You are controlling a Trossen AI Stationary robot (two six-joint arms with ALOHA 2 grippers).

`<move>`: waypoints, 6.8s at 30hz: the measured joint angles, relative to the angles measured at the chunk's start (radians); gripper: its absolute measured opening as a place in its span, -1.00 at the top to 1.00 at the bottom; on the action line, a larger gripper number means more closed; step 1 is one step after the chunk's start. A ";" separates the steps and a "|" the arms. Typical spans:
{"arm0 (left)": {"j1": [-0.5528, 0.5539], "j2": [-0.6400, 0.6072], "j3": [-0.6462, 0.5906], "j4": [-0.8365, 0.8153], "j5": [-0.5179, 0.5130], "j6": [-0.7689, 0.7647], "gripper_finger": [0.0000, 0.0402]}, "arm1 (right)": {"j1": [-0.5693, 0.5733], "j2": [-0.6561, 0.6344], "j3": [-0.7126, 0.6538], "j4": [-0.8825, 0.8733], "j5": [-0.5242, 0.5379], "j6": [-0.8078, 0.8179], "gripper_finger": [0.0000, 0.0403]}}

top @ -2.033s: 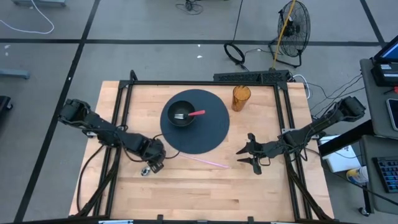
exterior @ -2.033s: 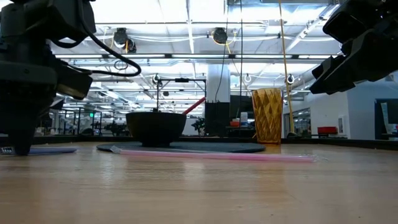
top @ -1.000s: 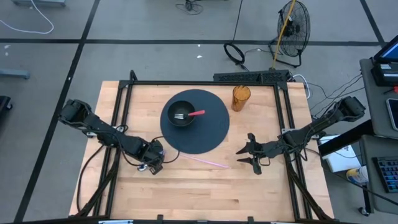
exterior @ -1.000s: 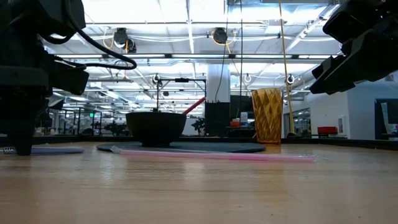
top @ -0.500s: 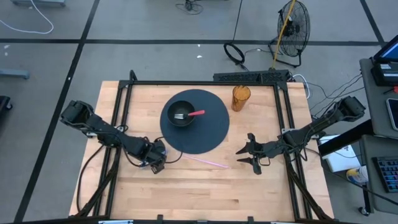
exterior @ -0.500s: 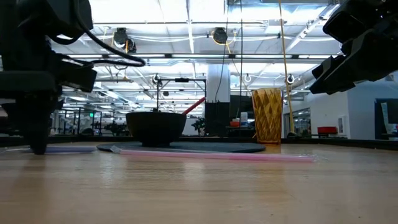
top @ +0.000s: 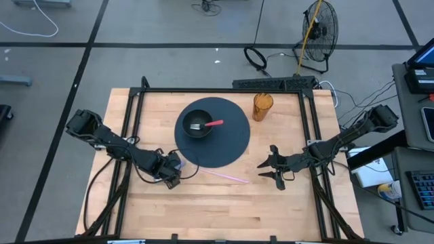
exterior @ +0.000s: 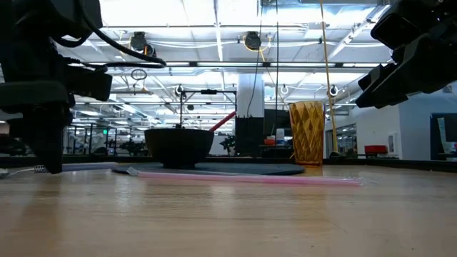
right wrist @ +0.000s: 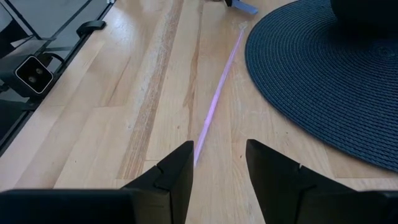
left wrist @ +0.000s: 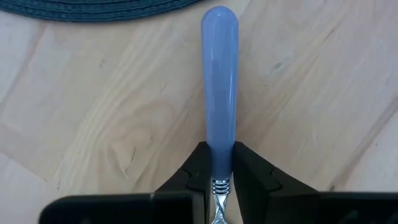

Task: Pick & Place Utensil
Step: Put the blue spoon into the bowl

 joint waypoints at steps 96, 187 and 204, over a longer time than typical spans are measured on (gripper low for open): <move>0.236 -0.003 0.282 0.379 -0.864 0.996 0.72 | -0.016 0.000 0.000 0.022 0.000 -0.027 0.30; 0.513 0.164 0.157 0.750 -0.404 1.133 0.62 | -0.015 0.000 -0.114 0.230 -0.001 -0.011 0.30; 0.527 0.164 0.157 0.698 -0.401 1.069 0.62 | -0.015 0.000 -0.114 0.230 -0.001 -0.011 0.30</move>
